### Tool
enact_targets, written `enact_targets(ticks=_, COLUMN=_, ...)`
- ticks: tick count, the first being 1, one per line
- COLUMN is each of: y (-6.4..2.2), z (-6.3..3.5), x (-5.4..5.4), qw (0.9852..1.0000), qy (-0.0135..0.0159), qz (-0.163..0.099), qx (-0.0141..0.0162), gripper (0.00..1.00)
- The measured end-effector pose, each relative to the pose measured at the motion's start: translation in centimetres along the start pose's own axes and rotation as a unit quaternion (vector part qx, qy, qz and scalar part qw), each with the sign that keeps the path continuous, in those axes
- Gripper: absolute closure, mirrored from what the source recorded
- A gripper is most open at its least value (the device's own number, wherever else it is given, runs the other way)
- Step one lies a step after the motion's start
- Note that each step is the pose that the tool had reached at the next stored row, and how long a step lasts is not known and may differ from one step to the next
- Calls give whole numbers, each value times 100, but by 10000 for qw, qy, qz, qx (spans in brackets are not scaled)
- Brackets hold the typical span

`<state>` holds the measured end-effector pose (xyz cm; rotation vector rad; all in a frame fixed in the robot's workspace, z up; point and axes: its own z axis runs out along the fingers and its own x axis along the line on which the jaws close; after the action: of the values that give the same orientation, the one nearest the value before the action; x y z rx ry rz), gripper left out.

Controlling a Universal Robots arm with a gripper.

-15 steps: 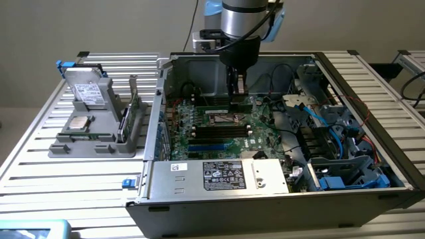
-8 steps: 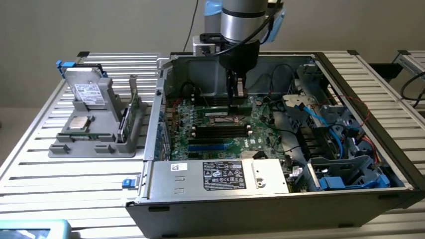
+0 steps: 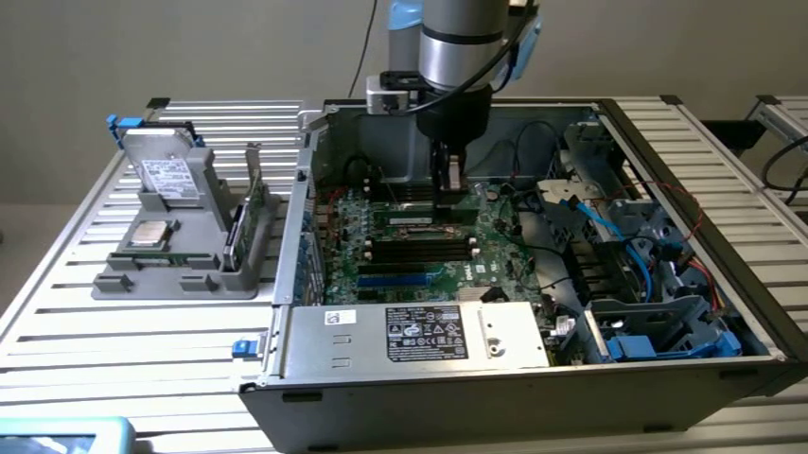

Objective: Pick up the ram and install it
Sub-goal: 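Insert the ram into the slot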

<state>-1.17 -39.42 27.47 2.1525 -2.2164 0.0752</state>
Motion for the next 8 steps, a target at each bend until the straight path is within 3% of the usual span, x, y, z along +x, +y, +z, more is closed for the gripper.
enact_targets(ticks=8, y=0, z=52, x=-4, qw=10000, qy=2, qz=22, qx=-37, gripper=88)
